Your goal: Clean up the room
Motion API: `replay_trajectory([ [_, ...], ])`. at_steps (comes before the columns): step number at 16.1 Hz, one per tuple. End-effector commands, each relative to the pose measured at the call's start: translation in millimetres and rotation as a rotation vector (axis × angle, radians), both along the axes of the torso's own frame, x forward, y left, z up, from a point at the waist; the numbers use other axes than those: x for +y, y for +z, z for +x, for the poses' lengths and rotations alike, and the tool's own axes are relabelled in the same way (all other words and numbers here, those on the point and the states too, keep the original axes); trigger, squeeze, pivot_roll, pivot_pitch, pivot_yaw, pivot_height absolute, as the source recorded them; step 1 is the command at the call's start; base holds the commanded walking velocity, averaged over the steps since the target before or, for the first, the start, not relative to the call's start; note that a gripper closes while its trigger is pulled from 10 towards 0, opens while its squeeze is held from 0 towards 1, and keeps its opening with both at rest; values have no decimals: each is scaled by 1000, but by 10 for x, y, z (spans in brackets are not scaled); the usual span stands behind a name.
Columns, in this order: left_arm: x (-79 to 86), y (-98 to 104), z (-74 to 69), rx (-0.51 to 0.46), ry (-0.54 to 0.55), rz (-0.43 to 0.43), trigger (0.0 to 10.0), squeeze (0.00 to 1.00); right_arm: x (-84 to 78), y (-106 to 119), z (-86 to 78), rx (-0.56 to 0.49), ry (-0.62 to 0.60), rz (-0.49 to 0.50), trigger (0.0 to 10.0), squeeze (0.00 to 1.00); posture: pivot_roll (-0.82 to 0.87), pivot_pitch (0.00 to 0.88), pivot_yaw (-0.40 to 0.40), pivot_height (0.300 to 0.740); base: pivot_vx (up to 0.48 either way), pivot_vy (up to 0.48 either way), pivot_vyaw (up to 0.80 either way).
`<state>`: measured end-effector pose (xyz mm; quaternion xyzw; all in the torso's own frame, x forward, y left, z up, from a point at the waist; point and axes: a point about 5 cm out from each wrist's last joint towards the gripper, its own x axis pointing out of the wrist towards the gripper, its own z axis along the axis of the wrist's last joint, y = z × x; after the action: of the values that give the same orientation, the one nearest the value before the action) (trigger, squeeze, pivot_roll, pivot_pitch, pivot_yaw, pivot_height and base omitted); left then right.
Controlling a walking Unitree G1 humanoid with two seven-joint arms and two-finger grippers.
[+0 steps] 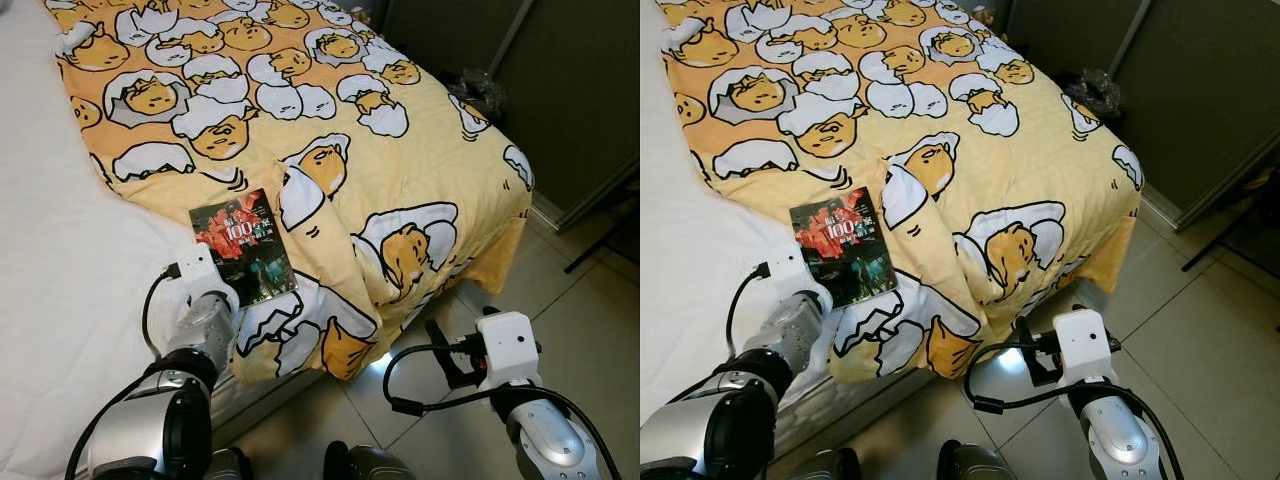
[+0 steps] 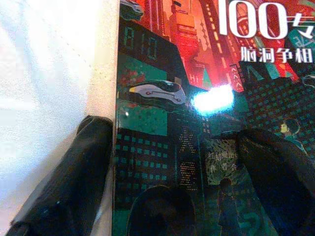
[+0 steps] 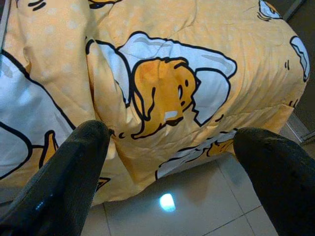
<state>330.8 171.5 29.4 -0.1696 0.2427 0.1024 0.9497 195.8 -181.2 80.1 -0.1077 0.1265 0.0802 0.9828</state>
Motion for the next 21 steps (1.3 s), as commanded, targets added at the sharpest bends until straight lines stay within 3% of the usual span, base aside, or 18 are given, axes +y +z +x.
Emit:
replay_trajectory([
  [1, -107, -280, -226, 113, -82, -18, 0, 0, -29, 14, -16, 8, -3, -10, 10000, 0, -247, 180, -126, 740, 0, 0, 0],
  [4, -159, -251, -202, 71, -128, -54, 0, 0, -32, 1, -29, 17, 2, -10, 10000, 0, -245, 183, -131, 740, 0, 0, 0],
  [6, -273, -235, -194, 19, -138, -199, 0, 0, -23, -18, -27, 24, 11, -9, 10000, 0, -233, 179, -134, 740, 0, 0, 0],
  [12, -416, -294, -272, -11, -159, -395, 0, 0, -1, 1, 69, 15, 45, -10, 10000, 0, -220, 153, -154, 740, 0, 0, 0],
  [18, -481, -317, -314, -37, -188, -443, 0, 0, -1, -11, 48, 20, 46, -15, 10000, 0, -227, 154, -142, 740, 0, 0, 0],
  [21, -529, -330, -345, -51, -237, -436, 0, 0, -198, -35, -28, 38, -9, -32, 10000, 0, -212, 140, -121, 740, 0, 0, 0],
])
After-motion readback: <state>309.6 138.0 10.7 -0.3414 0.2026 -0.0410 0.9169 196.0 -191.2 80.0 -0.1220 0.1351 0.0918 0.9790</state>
